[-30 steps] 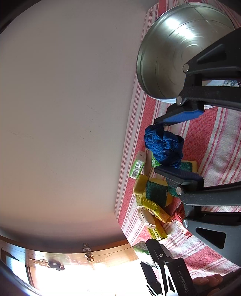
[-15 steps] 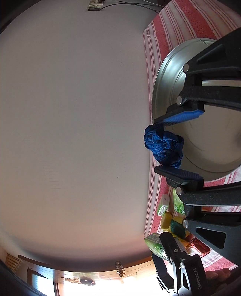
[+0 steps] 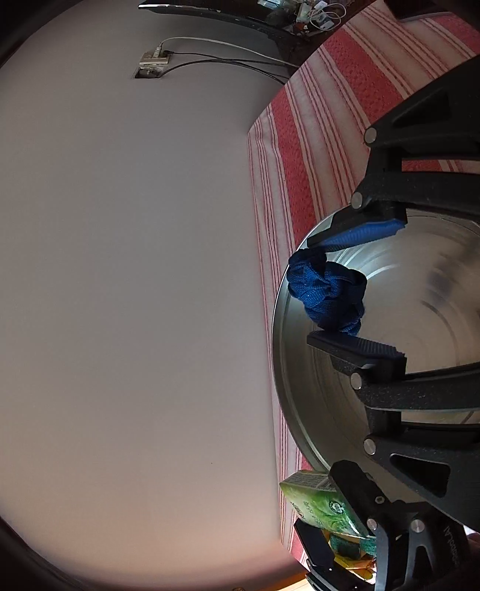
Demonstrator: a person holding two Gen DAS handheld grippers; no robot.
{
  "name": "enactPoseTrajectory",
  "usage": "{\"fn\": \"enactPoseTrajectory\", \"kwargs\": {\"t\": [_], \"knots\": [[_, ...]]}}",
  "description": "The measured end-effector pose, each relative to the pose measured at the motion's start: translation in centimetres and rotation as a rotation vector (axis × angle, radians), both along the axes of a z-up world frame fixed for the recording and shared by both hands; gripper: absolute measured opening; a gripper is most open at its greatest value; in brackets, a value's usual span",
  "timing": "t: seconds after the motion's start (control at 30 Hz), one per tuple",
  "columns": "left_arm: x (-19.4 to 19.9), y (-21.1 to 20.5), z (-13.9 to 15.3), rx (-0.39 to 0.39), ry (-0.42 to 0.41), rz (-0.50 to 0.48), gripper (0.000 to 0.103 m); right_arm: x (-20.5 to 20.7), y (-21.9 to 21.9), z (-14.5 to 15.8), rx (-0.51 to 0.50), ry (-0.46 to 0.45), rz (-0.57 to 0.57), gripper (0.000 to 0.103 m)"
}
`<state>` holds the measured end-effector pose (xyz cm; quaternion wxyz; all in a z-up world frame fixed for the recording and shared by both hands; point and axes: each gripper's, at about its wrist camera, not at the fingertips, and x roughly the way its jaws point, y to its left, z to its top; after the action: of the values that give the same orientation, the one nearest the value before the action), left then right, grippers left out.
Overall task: Organize objects
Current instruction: 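Carry the tissue pack and blue cloth with both tools over the metal tin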
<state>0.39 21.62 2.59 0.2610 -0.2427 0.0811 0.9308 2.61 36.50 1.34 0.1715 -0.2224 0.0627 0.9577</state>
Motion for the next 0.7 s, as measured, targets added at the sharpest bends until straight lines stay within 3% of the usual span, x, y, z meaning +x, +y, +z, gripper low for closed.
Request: {"fn": "enactPoseTrajectory", "kwargs": {"t": [0.17, 0.37, 0.47, 0.53, 0.6, 0.7], "knots": [[-1.0, 0.9, -1.2, -0.013, -0.054, 0.008, 0.086, -0.9, 1.4, -0.8, -0.032, -0.054, -0.022, 0.048], [-0.9, 0.1, -1.5, -0.018, -0.038, 0.027, 0.091, -0.9, 1.6, -1.0, -0.094, -0.063, 0.007, 0.05], [-0.9, -1.0, -1.3, 0.006, -0.043, 0.051, 0.103, -0.3, 1.6, -0.7, -0.113, -0.034, -0.007, 0.064], [-0.7, -1.7, -1.1, 0.03, -0.038, 0.064, 0.102, 0.2, 2.0, -0.5, -0.157, 0.004, -0.001, 0.078], [-0.4, -2.5, -0.8, 0.036, -0.021, 0.071, 0.103, 0.7, 2.3, -0.3, -0.198, 0.047, 0.01, 0.084], [0.2, -3.1, -0.1, 0.036, 0.027, 0.101, 0.103, 1.2, 2.3, 0.0, -0.201, 0.083, -0.003, 0.085]]}}
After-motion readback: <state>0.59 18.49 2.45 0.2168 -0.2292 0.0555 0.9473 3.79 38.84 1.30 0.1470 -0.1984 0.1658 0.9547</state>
